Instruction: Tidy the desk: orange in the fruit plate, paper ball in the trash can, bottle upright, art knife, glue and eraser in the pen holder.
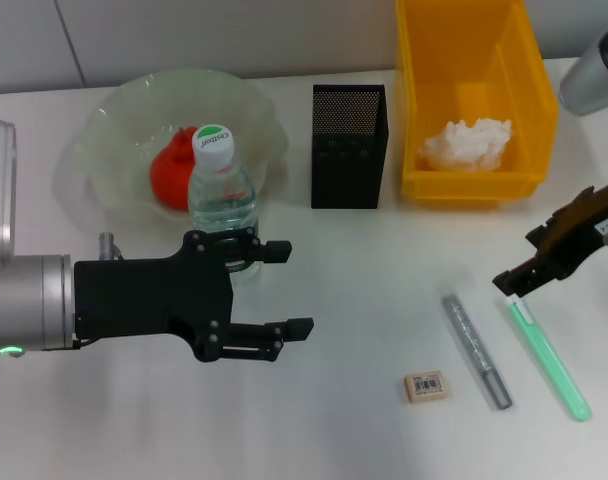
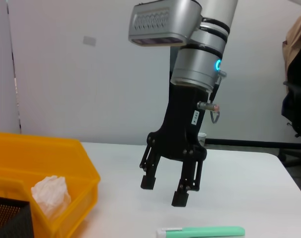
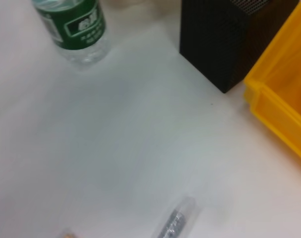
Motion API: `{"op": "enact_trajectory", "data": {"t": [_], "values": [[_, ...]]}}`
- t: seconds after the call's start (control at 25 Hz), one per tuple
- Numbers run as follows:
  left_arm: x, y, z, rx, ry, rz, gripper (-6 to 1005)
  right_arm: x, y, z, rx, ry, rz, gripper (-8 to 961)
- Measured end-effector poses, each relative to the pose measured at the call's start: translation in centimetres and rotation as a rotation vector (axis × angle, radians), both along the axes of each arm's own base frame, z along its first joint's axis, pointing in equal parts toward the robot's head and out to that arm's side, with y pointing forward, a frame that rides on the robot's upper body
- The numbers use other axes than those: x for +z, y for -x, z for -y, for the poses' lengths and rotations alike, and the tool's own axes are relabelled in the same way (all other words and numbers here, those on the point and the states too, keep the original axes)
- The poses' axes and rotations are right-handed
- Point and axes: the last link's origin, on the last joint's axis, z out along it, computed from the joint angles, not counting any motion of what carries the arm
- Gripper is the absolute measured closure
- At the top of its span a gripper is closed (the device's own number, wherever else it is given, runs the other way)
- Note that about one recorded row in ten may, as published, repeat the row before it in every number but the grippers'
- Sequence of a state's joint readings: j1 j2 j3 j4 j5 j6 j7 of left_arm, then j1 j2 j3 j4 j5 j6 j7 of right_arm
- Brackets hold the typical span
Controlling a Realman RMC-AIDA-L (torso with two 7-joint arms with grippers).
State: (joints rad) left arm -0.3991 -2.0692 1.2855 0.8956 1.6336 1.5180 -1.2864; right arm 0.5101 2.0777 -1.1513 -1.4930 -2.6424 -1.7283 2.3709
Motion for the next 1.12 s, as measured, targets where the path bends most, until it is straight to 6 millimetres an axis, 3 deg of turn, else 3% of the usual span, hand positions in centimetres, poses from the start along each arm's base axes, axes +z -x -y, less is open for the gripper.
{"op": "enact_trajectory", "data": {"t": [0.4, 1.12], "values": [[-0.2, 0.3, 0.2, 0.016, 0.007, 0.005, 180, -0.2, 0.3, 0.0, -0.085, 0.031, 0.043, 178], [-0.2, 0.3, 0.2, 0.019, 0.012, 0.009, 180, -0.6, -1.1, 0.4, -0.152, 0.06, 0.08, 181]]}}
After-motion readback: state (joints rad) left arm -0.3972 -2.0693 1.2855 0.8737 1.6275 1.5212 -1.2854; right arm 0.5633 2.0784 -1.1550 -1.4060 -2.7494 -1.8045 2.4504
